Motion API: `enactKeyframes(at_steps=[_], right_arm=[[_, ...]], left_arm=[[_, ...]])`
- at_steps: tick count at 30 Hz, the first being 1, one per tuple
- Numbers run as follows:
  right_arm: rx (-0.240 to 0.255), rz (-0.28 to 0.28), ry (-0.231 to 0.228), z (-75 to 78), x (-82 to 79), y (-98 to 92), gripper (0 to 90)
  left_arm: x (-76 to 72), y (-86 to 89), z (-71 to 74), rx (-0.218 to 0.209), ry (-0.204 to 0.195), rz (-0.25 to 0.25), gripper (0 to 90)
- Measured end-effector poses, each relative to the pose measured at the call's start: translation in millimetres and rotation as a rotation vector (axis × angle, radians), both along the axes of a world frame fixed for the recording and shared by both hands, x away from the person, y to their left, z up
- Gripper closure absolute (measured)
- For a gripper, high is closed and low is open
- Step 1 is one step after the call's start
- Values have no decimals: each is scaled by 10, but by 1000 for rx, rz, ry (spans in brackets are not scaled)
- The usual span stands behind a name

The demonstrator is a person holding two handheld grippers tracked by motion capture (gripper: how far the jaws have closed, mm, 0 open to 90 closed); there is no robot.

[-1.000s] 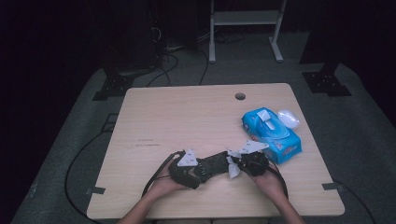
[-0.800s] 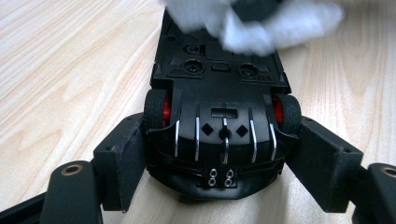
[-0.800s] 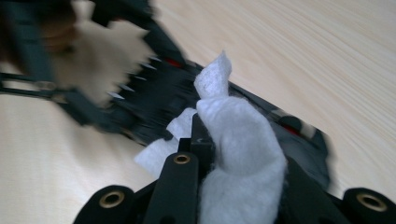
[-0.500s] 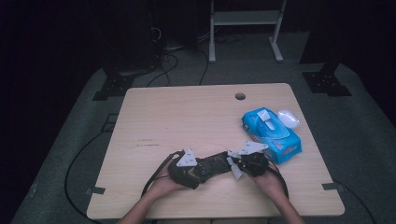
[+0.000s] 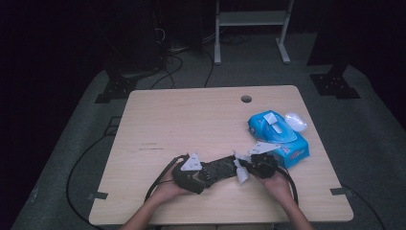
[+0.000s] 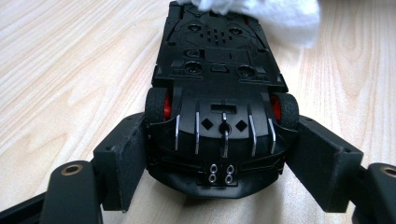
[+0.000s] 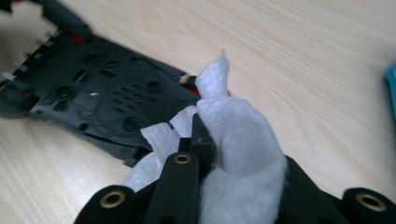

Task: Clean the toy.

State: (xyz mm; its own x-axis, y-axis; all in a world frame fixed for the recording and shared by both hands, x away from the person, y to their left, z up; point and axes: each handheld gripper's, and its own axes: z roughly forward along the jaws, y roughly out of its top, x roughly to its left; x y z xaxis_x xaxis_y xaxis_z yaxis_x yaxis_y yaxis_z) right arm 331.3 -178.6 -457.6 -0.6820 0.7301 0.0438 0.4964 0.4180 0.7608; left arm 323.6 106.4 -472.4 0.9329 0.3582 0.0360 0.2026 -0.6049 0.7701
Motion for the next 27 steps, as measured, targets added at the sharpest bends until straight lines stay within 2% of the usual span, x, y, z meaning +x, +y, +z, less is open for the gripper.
enactKeyframes(at_steps=[3, 5, 7, 8, 10, 12, 13, 16, 18, 19, 20, 21, 22, 23, 26, 27], right_arm=[[11, -10, 4, -7, 5, -10, 811], [33, 20, -7, 6, -12, 70, 810], [37, 57, -31, 10, -13, 167, 810], [24, 59, -58, 3, 15, 250, 810], [23, 44, -51, -3, 79, 245, 810], [-23, -7, -73, -19, 116, 187, 811], [-17, -22, -65, -36, 131, 137, 812], [-11, -44, -48, -56, 131, 65, 813], [-4, -27, -49, -33, 89, 80, 816], [12, 0, -50, -20, 67, 102, 815], [12, 0, -50, -20, 67, 102, 815], [19, 38, -44, -4, 6, 166, 816], [19, 38, -44, -4, 6, 166, 816], [-12, 49, -56, 12, -31, 185, 814], [-18, 33, -34, 7, -15, 116, 814], [-13, 16, -6, -1, 4, 18, 814]], left_arm=[[-2, -5, 4, 6, -2, -2, 243], [-2, -7, 3, 15, -6, -6, 243], [-6, -9, 3, 7, -4, -4, 243], [-6, -8, 4, -1, 2, -3, 243], [-8, 4, 11, -7, 5, -5, 242], [-12, 6, 6, -9, 1, -7, 242], [1, 15, 10, -15, 12, -8, 242], [6, 16, 11, -12, 9, -12, 242], [-11, -2, 11, 13, -11, -15, 242], [-16, -5, 8, 21, -12, -15, 242], [-16, -5, 8, 21, -12, -15, 242], [-16, 0, 1, 22, -12, -17, 242], [-16, 0, 1, 22, -12, -17, 242], [-18, 8, 6, 18, -11, -19, 242], [-20, 9, 13, 14, -13, -16, 242], [-20, 10, 12, 13, -12, -15, 242]])
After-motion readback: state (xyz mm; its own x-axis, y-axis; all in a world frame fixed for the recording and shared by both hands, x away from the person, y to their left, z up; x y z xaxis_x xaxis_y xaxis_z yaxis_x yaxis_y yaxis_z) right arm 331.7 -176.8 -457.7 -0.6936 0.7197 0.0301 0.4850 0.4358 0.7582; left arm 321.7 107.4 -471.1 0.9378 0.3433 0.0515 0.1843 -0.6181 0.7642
